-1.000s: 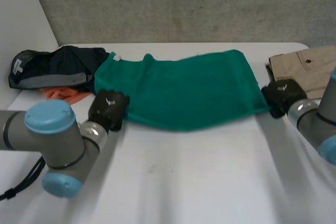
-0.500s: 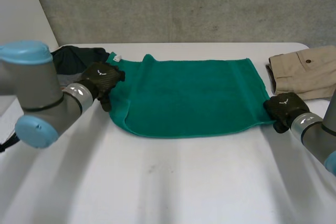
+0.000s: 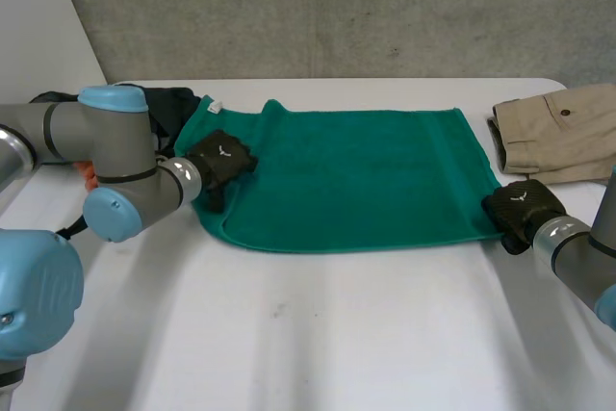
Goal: Fold the laundry.
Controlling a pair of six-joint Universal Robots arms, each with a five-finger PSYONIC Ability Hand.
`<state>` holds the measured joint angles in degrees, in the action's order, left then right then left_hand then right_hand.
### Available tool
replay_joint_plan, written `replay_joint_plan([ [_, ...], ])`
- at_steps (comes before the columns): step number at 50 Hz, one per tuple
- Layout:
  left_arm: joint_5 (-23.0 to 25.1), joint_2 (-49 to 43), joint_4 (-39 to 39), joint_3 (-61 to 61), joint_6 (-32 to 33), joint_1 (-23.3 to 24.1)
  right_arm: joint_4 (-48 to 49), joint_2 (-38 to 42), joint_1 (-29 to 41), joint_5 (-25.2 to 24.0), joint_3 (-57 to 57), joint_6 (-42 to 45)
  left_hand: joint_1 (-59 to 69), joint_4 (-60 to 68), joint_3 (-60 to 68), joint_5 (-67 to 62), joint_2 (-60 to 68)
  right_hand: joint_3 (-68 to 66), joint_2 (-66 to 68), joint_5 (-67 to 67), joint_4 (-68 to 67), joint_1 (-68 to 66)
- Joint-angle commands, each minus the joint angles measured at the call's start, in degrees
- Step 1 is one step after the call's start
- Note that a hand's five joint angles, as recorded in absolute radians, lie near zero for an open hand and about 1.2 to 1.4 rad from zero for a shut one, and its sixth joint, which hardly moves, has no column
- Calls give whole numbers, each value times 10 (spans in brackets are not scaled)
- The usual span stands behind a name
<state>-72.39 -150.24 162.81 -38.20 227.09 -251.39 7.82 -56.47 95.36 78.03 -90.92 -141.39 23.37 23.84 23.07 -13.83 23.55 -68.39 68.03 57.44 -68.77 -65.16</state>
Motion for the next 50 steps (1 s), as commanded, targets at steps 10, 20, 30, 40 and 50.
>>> replay_joint_plan([
  [10, -21, 3, 2, -13, 20, -2, 0, 4, -4, -1, 5, 0, 222, 217, 225, -217, 220, -116, 120, 126, -112, -148],
  [20, -24, 13, 12, -35, 21, -9, 0, 6, -4, 1, 7, 1, 401, 397, 404, -397, 400, -116, 120, 126, -112, -148],
  [30, -88, 120, 95, -146, 7, -5, -11, -9, -4, 0, 13, 1, 566, 562, 569, -562, 565, -116, 120, 126, -112, -148],
  [40, -123, 342, 105, -432, -31, -29, -202, -64, -45, -19, 70, 103, 566, 562, 569, -562, 565, -116, 120, 126, -112, -148],
  [50, -123, 527, 3, -693, -93, -68, -552, -99, -126, -21, 108, 388, 566, 562, 569, -562, 565, -116, 120, 126, -112, -148],
])
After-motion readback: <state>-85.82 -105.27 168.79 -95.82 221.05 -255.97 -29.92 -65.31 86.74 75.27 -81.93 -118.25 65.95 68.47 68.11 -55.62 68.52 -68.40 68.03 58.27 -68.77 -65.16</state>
